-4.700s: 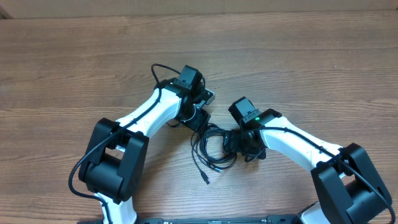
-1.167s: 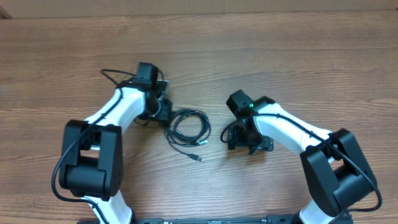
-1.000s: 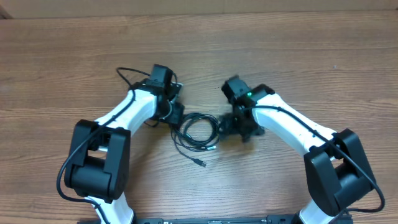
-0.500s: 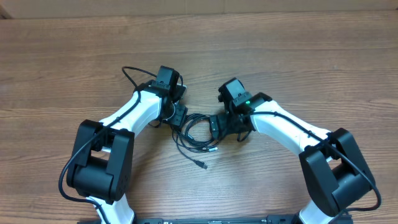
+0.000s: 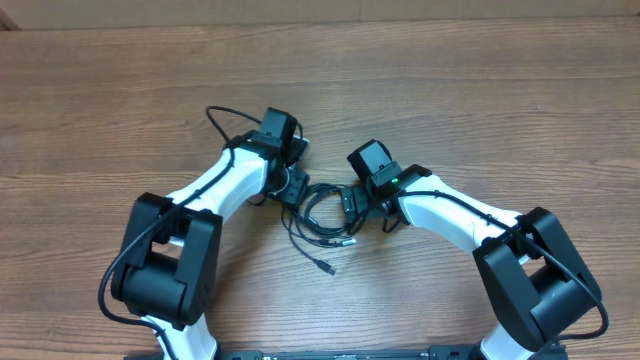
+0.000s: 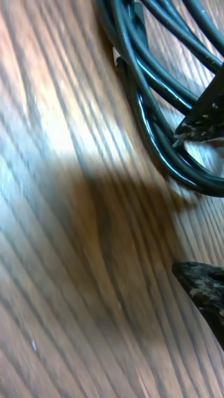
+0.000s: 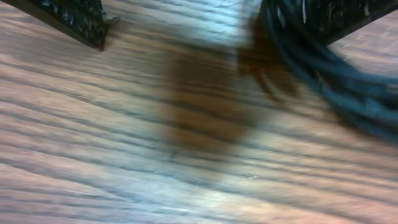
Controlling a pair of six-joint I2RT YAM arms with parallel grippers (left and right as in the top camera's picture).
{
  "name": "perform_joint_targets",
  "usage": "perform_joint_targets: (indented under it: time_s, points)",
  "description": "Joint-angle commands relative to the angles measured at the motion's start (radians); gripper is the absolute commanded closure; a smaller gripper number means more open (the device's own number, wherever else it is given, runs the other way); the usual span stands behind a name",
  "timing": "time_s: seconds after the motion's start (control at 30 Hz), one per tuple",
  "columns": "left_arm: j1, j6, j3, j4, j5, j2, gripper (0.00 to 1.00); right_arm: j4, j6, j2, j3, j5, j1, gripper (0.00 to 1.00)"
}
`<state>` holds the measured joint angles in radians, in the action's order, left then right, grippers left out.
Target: Untangle cables
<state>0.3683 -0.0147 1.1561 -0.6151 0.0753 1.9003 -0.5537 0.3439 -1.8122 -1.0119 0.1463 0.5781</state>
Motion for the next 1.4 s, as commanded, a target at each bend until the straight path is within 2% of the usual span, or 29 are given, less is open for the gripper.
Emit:
perform_joint_targets:
  time_s: [0.0,0.1,0.17,0.33,0.37,0.43,0.6,0.83,1.0,1.13,1.2,1.27,1.37]
  points:
    - [0.038,-0.031,-0.035,-0.006,0.043,0.042,0.37,-0.013,0.108,0.000,0.039,0.138,-0.001,0.00]
    - [0.043,-0.030,-0.035,-0.008,0.014,0.042,0.38,-0.094,0.225,-0.003,0.045,0.194,-0.002,0.00]
    - [0.042,0.005,-0.035,-0.014,-0.065,0.042,0.39,-0.129,0.267,-0.003,0.045,0.193,-0.002,0.00]
    - [0.031,0.313,-0.035,-0.111,-0.499,0.042,0.35,-0.164,0.285,-0.003,0.045,0.193,-0.002,0.00]
    - [0.021,0.354,-0.035,-0.138,-0.560,0.042,0.32,-0.171,0.286,-0.003,0.045,0.193,-0.002,0.00]
    - [-0.008,0.381,-0.035,-0.161,-0.580,0.042,0.30,-0.187,0.309,-0.003,0.045,0.193,-0.002,0.00]
    - [-0.119,0.419,-0.035,-0.189,-0.525,0.042,0.29,-0.205,0.322,-0.003,0.045,0.194,-0.003,0.00]
    - [-0.309,0.396,-0.035,-0.187,-0.287,0.042,0.29,-0.231,0.344,-0.003,0.045,0.204,-0.018,0.00]
    - [-0.422,0.397,-0.035,-0.183,-0.125,0.042,0.38,-0.242,0.349,-0.003,0.045,0.205,-0.035,0.00]
    - [-0.495,0.335,-0.054,-0.150,0.111,0.042,0.45,-0.245,0.348,-0.003,0.045,0.204,-0.036,0.00]
    - [-0.500,0.336,-0.091,-0.108,0.092,0.042,0.53,-0.245,0.348,-0.003,0.045,0.203,-0.036,0.00]
    - [-0.487,0.301,-0.101,-0.086,0.116,0.042,0.53,-0.242,0.340,-0.003,0.045,0.191,-0.036,0.00]
    - [-0.455,0.229,-0.099,-0.068,0.196,0.041,0.48,-0.239,0.340,-0.003,0.045,0.189,-0.036,0.00]
